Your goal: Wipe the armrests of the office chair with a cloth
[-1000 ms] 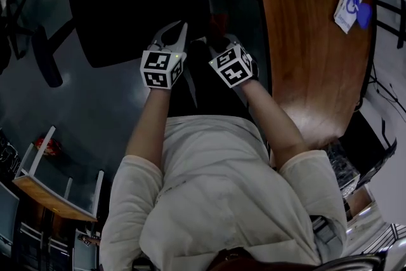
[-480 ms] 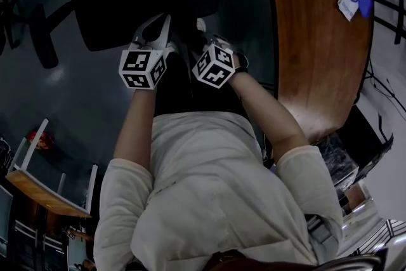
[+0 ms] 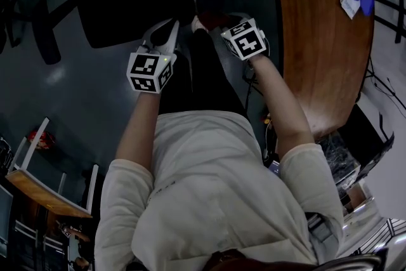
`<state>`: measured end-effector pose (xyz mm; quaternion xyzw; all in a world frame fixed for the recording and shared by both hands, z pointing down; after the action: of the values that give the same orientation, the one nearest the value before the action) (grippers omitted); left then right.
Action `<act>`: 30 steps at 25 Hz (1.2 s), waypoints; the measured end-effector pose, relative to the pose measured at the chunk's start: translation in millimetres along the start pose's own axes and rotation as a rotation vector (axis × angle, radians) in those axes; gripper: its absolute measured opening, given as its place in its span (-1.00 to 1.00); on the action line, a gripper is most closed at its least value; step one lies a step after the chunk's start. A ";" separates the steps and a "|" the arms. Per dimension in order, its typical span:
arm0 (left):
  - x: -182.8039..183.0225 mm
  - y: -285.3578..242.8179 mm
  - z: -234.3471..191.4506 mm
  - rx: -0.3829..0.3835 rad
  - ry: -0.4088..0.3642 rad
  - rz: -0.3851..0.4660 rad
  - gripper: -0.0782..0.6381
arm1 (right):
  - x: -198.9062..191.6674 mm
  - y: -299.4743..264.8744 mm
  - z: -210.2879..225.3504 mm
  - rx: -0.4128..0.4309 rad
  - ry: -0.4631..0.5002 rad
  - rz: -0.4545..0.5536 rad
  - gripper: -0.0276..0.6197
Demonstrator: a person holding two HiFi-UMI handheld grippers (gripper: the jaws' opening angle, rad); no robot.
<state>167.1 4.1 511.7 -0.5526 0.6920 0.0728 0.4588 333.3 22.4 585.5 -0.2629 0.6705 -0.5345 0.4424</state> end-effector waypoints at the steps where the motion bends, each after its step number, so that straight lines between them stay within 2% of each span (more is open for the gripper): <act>1: 0.8 -1.4 0.7 -0.006 -0.002 0.001 -0.73 | -2.5 1.8 6.1 -0.018 -0.012 -0.007 -0.77; 6: 10.3 -3.3 1.2 -0.023 -0.018 0.023 -0.73 | -9.7 14.9 7.4 -0.055 -0.045 -0.015 -0.77; 11: 21.4 10.1 -0.6 -0.017 -0.037 0.063 -0.73 | 0.6 27.6 -41.3 0.011 -0.019 0.014 -0.77; 13: 23.2 20.4 -2.9 -0.010 -0.043 0.074 -0.73 | 14.7 28.8 -63.7 0.064 -0.110 0.024 -0.77; 16: 21.4 38.7 -7.6 0.010 -0.040 0.085 -0.73 | 42.0 24.6 -91.3 0.166 -0.348 0.046 -0.77; 18: 19.3 50.2 -11.7 0.028 -0.029 0.095 -0.73 | 64.5 21.4 -99.7 0.185 -0.427 0.077 -0.77; 23: 20.2 63.9 -24.1 0.077 -0.003 0.117 -0.73 | 133.2 11.4 -75.7 0.035 -0.383 0.195 -0.77; 26: 29.5 60.2 -37.9 0.108 0.011 0.138 -0.73 | 175.8 -3.9 -45.8 -0.026 -0.423 0.240 -0.77; 30: 46.4 54.7 -58.4 0.159 0.032 0.176 -0.73 | 215.8 -30.0 -11.7 -0.081 -0.490 0.251 -0.77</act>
<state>90.8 -43.0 489.5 -0.4527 0.7487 0.0492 0.4818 217.9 -158.8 547.1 -0.3166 0.5916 -0.3687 0.6433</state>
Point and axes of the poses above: the fingertips, and each gripper's own axes: y backward along the fingers, z to its right, x out of its top, the point moved 4 cm from there along y, backward along the fingers, and after that the axes turned 13 degrees about -x, right-handed, at the moved point
